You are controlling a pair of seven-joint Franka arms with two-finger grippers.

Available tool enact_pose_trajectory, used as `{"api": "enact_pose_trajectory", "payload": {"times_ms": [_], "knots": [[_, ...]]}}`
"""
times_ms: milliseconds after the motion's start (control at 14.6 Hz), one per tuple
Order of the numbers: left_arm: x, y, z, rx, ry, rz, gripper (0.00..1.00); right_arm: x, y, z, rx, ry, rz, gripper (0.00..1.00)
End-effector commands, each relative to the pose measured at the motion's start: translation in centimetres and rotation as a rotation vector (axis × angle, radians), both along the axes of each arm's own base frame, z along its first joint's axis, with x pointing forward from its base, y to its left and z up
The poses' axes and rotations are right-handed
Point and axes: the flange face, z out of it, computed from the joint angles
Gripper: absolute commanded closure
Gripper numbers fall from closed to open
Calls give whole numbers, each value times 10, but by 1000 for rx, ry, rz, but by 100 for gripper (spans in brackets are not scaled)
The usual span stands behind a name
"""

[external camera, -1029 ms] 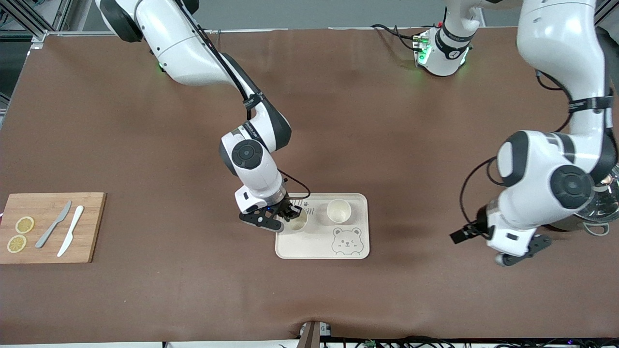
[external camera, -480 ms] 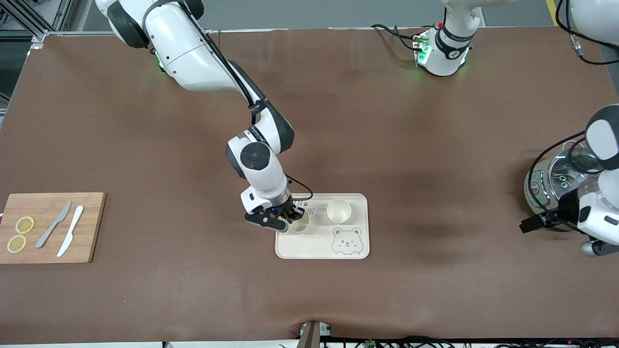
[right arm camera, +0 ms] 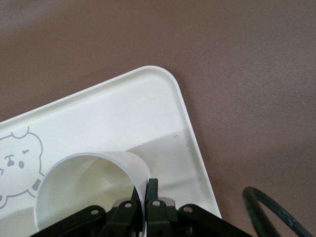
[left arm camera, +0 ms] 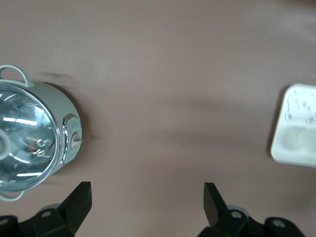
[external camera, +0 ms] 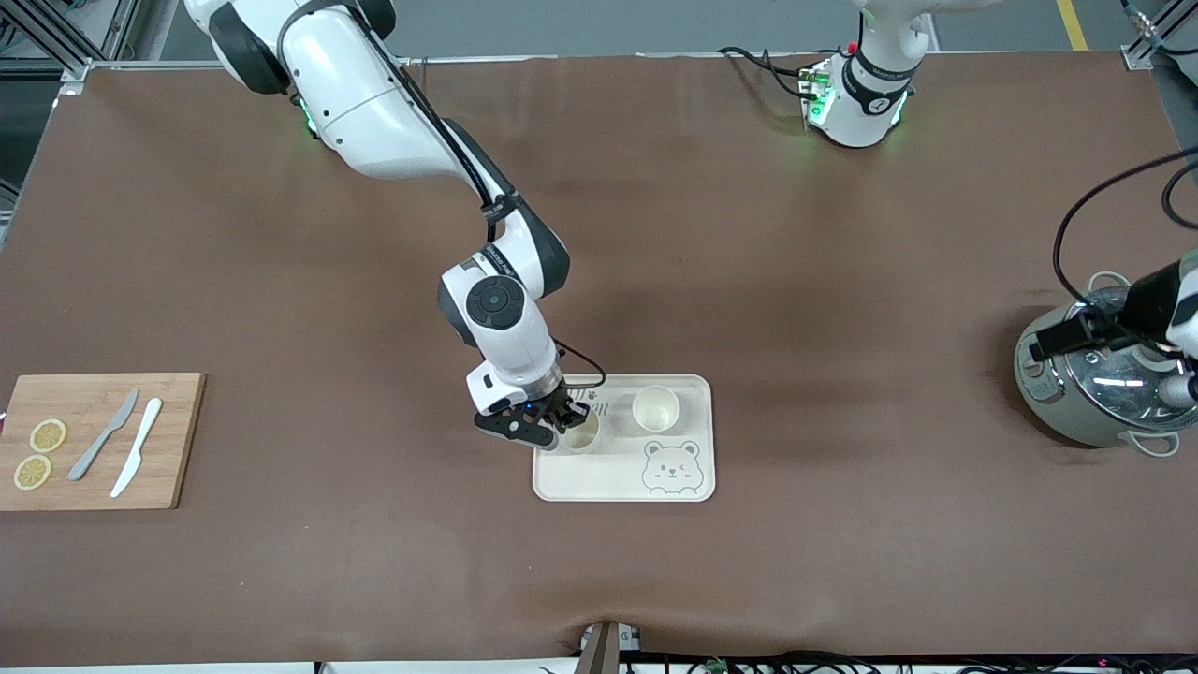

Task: Place white IKEA cup upright on tray with both arms
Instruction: 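Lower the cup onto the tray with the right gripper while the left gripper retracts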

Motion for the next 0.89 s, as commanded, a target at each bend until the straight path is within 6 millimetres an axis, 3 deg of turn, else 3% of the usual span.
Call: {"api": "enact_pose_trajectory", "payload": {"times_ms": [0, 69, 275, 480, 618, 824], "knots": [[-19, -17, 20, 23, 7, -61, 0, 1, 6, -1, -11, -20, -13, 59], [-27, -19, 31, 23, 2, -66, 0, 2, 6, -1, -13, -21, -13, 4], [-42, -44, 44, 20, 23, -110, 0, 6, 1, 7, -23, -36, -1, 0], [-44, -61, 43, 32, 33, -129, 0, 15, -13, 44, -27, -40, -2, 0], [-43, -59, 40, 41, 37, -127, 0, 11, -23, 93, -73, 3, 37, 0], [-41, -51, 35, 98, 46, -153, 0, -10, -60, 205, -128, 97, 74, 0]]}}
